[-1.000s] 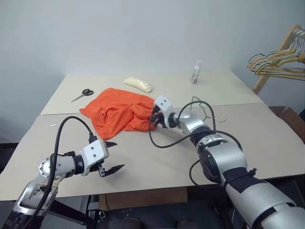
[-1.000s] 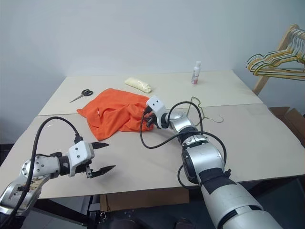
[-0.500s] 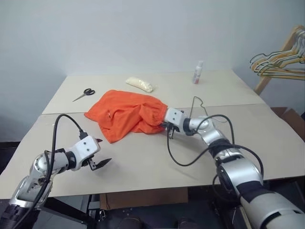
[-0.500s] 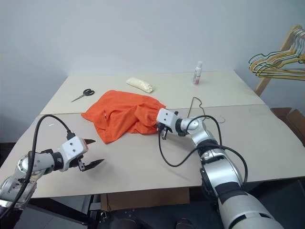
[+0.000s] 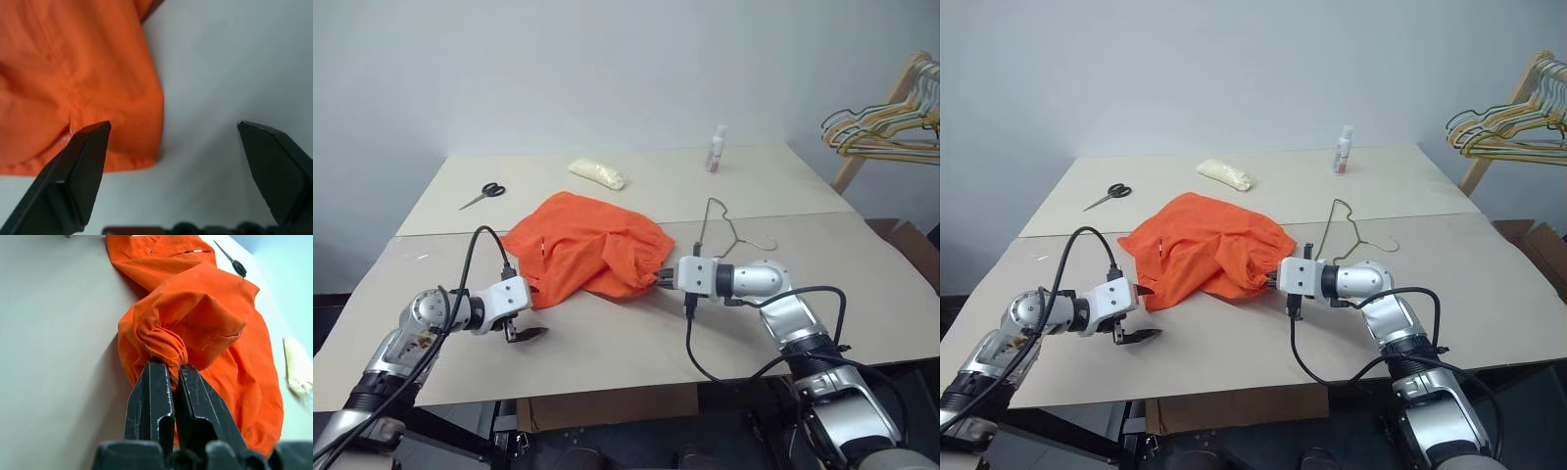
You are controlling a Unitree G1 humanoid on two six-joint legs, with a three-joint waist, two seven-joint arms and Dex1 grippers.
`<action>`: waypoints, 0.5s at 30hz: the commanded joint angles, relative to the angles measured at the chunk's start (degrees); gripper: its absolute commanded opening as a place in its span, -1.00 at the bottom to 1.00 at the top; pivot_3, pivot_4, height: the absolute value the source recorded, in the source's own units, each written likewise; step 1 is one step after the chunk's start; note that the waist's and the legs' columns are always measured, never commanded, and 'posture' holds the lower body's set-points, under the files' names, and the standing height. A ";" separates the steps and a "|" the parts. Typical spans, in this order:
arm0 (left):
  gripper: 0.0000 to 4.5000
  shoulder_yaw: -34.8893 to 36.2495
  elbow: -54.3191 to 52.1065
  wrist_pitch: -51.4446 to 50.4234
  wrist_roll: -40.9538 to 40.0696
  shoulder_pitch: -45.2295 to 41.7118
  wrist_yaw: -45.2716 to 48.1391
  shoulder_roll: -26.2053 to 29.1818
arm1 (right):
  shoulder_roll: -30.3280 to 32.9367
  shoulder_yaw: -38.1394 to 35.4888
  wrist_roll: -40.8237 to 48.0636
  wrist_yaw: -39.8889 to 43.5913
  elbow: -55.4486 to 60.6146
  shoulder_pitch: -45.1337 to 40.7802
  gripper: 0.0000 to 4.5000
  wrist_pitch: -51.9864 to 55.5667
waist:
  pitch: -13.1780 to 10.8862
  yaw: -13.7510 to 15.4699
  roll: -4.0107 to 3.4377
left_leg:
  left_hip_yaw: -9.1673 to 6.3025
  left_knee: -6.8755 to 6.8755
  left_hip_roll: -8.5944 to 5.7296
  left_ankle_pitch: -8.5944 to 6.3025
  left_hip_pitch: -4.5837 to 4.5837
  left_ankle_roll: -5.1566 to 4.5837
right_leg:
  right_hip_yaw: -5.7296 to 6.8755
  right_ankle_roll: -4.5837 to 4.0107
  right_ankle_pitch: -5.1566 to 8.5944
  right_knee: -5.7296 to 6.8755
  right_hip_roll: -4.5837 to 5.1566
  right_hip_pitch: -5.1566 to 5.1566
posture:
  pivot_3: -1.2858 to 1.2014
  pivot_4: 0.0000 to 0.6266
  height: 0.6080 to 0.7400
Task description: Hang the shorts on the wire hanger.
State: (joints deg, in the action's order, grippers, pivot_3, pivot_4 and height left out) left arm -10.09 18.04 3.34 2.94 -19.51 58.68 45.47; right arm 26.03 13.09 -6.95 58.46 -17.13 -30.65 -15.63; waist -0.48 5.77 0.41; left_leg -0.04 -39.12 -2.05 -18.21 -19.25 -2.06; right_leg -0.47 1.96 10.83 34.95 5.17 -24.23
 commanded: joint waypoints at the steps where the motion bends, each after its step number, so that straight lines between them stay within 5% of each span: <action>1: 1.00 0.12 4.11 1.15 1.83 -3.30 -2.09 -0.80 | 0.69 -0.43 1.35 -1.05 3.52 0.09 -0.98 1.44 | 0.01 -0.08 0.01 | 0.01 0.00 0.00 0.00 0.00 0.00 | -0.01 0.00 0.00 0.00 0.00 0.00 | 0.19 -1.00 1.00; 9: 1.00 -0.68 11.42 1.65 2.52 -6.83 -1.67 -3.20 | 1.34 0.19 1.00 -1.61 5.20 1.49 -0.98 2.34 | 0.03 -0.18 0.04 | 0.02 -0.03 0.00 -0.01 0.01 -0.02 | -0.02 0.00 0.00 0.01 0.00 0.02 | 0.19 -1.00 1.00; 15: 0.24 -1.56 15.38 3.24 3.62 -8.41 -1.94 -4.20 | 1.26 0.53 0.92 -2.19 5.53 1.59 -1.00 2.91 | 0.07 -0.16 0.09 | 0.01 -0.04 0.00 -0.01 0.06 -0.02 | -0.02 0.00 0.00 0.03 0.00 0.07 | 0.19 -1.00 1.00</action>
State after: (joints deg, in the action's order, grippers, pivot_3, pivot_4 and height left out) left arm -11.08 31.85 6.37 4.84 -27.12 57.29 41.30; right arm 26.86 13.75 -6.79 57.03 -13.95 -28.28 -12.80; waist -0.41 5.61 0.50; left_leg -0.03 -39.16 -2.05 -18.22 -19.19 -2.09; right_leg -0.49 1.96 10.83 34.98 5.17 -24.16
